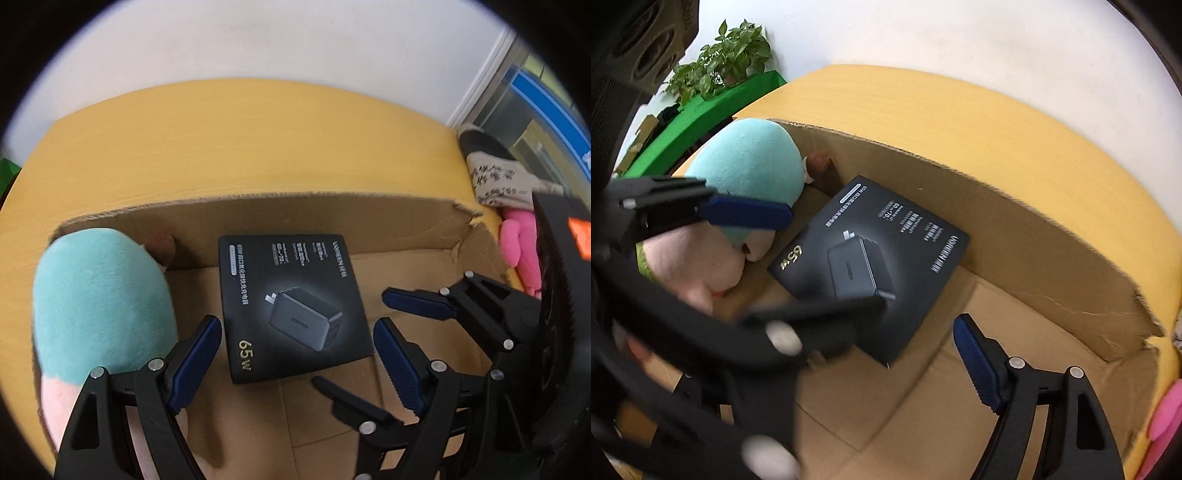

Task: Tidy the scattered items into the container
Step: 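Lower the charger box into the box and open the left gripper, then move the right gripper to the black sunglasses and close on them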

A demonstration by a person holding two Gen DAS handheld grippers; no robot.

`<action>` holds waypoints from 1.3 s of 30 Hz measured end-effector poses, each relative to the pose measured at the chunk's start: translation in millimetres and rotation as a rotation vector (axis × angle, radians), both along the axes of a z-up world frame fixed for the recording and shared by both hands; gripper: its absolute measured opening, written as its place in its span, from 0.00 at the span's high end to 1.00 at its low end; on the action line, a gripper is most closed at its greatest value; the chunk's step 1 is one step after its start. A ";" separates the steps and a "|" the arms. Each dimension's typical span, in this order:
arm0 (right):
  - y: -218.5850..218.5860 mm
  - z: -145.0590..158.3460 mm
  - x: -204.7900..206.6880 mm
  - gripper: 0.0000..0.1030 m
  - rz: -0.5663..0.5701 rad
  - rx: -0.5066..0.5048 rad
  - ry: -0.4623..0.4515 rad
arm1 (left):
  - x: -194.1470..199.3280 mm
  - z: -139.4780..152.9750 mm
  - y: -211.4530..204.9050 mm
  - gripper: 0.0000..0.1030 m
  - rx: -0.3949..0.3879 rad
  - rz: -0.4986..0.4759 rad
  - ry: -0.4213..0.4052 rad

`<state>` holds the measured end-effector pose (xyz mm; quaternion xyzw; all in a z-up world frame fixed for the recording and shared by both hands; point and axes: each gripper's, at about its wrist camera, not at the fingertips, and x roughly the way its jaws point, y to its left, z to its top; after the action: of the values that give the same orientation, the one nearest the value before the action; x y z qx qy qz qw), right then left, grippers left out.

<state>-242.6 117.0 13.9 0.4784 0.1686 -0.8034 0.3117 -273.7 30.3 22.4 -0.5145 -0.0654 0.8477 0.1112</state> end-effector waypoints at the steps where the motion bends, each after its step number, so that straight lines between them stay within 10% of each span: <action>1: 3.4 4.6 4.9 0.20 -0.002 -0.003 0.005 | 5.4 9.2 -2.7 0.18 0.004 0.009 0.022; 6: 32.8 39.0 48.8 0.21 -0.017 -0.019 0.094 | 56.8 67.3 -6.6 0.18 -0.038 0.014 0.203; 8: 50.8 58.1 73.5 0.45 -0.022 -0.042 0.148 | 90.3 91.7 -7.2 0.19 -0.036 -0.010 0.299; 9: 56.0 68.1 83.0 0.74 -0.027 -0.058 0.158 | 106.9 102.4 -8.0 0.24 -0.038 -0.020 0.347; 11: 70.7 94.5 105.3 0.91 -0.047 -0.112 0.180 | 135.7 120.8 -6.3 0.94 -0.075 -0.042 0.408; 12: 68.3 106.1 114.2 0.91 -0.055 -0.126 0.204 | 146.3 127.2 -8.2 0.98 -0.075 -0.045 0.412; 14: 66.9 131.2 132.6 0.88 -0.053 -0.149 0.243 | 167.0 141.3 -12.8 0.95 -0.046 -0.033 0.426; 15: 62.6 142.8 139.0 0.67 -0.051 -0.166 0.256 | 175.9 148.0 -13.8 0.92 -0.050 -0.022 0.440; 16: 61.7 153.6 149.2 0.29 -0.055 -0.182 0.275 | 183.7 155.1 -11.4 0.70 -0.065 -0.010 0.456; 17: 67.5 165.4 162.4 0.14 -0.062 -0.201 0.311 | 192.1 161.9 -9.3 0.31 -0.083 0.000 0.471; 20: 83.0 188.4 200.1 0.07 -0.060 -0.213 0.393 | 222.8 178.3 -3.9 0.12 -0.122 0.000 0.545; 23: 89.8 195.7 232.1 0.37 -0.044 -0.209 0.393 | 252.2 187.0 8.4 0.18 -0.195 -0.037 0.581; 24: 93.5 195.3 242.1 0.76 -0.047 -0.208 0.377 | 261.1 187.8 14.0 0.33 -0.211 -0.059 0.593; 25: 96.7 194.5 251.2 0.97 -0.055 -0.212 0.366 | 269.9 187.2 19.7 0.93 -0.228 -0.085 0.589; 28: 106.8 186.0 283.5 0.97 -0.051 -0.246 0.342 | 288.0 179.3 25.9 0.93 -0.164 -0.134 0.544; 29: 110.4 180.8 292.6 0.92 -0.048 -0.263 0.324 | 294.1 176.7 25.2 0.88 -0.132 -0.131 0.548; 30: 113.0 173.9 299.5 0.61 -0.044 -0.270 0.305 | 298.6 173.8 24.6 0.78 -0.110 -0.127 0.548; 31: 114.1 168.0 303.6 0.24 -0.053 -0.269 0.305 | 302.7 170.8 24.3 0.36 -0.096 -0.120 0.542; 32: 118.7 162.4 311.3 0.18 -0.075 -0.269 0.331 | 307.2 167.9 24.2 0.06 -0.093 -0.109 0.546; 33: 123.8 158.4 319.0 0.29 -0.087 -0.263 0.365 | 314.5 165.3 23.4 0.05 -0.091 -0.097 0.572; 34: 125.9 152.6 323.8 0.67 -0.087 -0.247 0.376 | 321.8 163.3 23.8 0.05 -0.090 -0.098 0.600; 36: 136.7 139.6 324.8 0.97 -0.095 -0.289 0.299 | 330.8 157.6 26.0 0.18 -0.087 -0.117 0.602; 37: 144.5 136.4 325.2 0.97 -0.102 -0.324 0.267 | 332.9 154.2 26.4 0.71 -0.076 -0.114 0.588; 38: 152.9 131.9 326.0 0.97 -0.107 -0.365 0.232 | 332.0 149.6 25.1 0.91 -0.054 -0.111 0.554; 39: 161.6 128.0 327.4 0.96 -0.117 -0.397 0.207 | 331.2 145.1 23.2 0.91 -0.021 -0.112 0.521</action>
<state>84.8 278.6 141.9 0.3317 0.0104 -0.8824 0.3336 57.4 53.5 167.5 -0.2828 0.0025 0.9448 0.1657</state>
